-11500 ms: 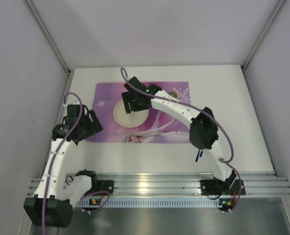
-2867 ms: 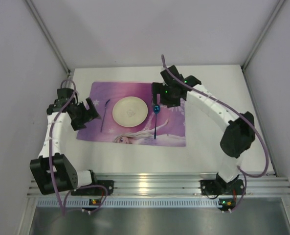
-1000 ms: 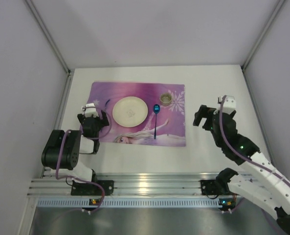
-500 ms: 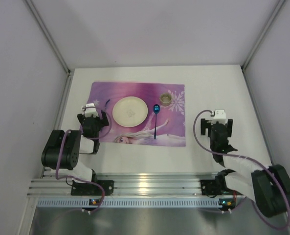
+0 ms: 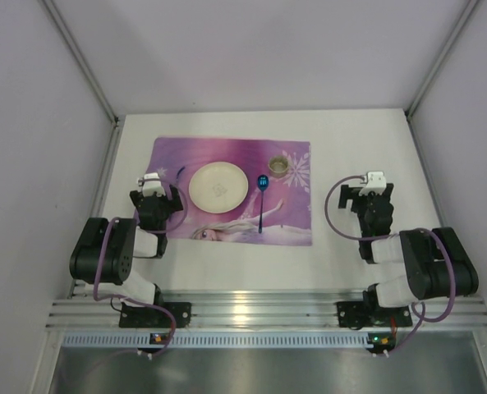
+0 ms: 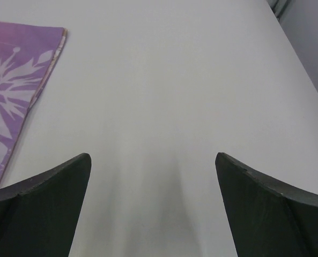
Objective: Set the dinner table for one person
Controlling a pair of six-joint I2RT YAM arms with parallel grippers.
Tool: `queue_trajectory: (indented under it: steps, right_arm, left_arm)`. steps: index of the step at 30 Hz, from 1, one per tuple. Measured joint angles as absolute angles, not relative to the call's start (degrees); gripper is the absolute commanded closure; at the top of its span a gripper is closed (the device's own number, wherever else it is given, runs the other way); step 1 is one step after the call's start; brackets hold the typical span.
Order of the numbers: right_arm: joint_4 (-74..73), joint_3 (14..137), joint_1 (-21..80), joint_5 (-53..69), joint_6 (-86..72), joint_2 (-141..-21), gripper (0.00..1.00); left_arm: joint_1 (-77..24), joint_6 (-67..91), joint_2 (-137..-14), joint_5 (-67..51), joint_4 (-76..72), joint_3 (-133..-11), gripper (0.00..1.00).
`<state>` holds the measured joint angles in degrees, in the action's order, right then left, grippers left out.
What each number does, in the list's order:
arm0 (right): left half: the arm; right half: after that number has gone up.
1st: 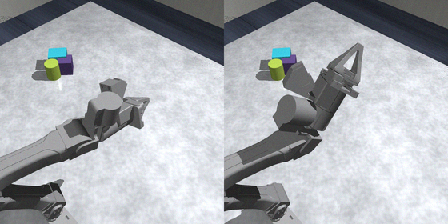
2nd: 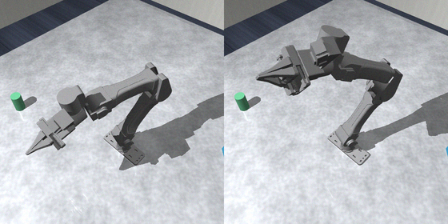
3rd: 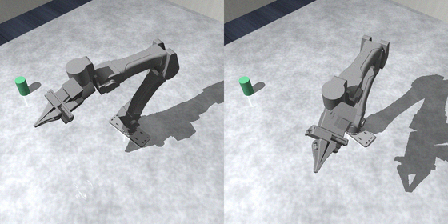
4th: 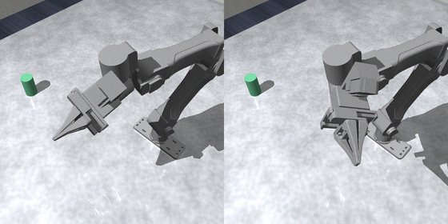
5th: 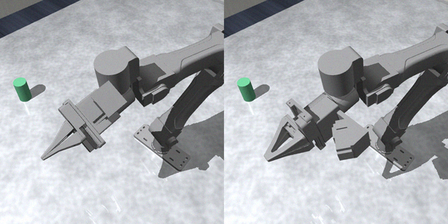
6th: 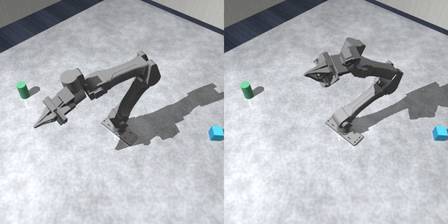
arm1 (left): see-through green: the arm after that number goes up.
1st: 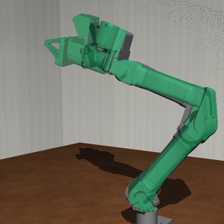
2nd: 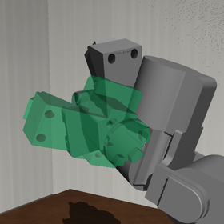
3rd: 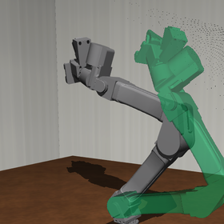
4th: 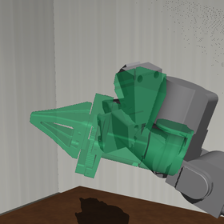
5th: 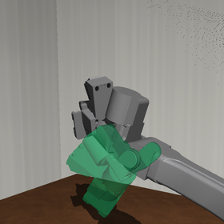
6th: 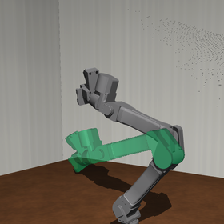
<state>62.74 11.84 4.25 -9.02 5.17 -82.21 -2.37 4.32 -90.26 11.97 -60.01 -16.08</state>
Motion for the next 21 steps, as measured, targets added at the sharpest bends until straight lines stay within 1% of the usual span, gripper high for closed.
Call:
queue_trajectory:
  steps: [6,21]
  right_arm:
    - [65.5,11.7,4.3,-6.0,5.1,-82.3,0.00]
    - [65.3,12.6,2.9,-5.6,3.7,-82.8,0.00]
  left_arm:
    - [-2.4,4.3,-90.3,12.1,-60.0,-16.1,0.01]
    - [-2.4,4.3,-90.3,12.1,-60.0,-16.1,0.01]
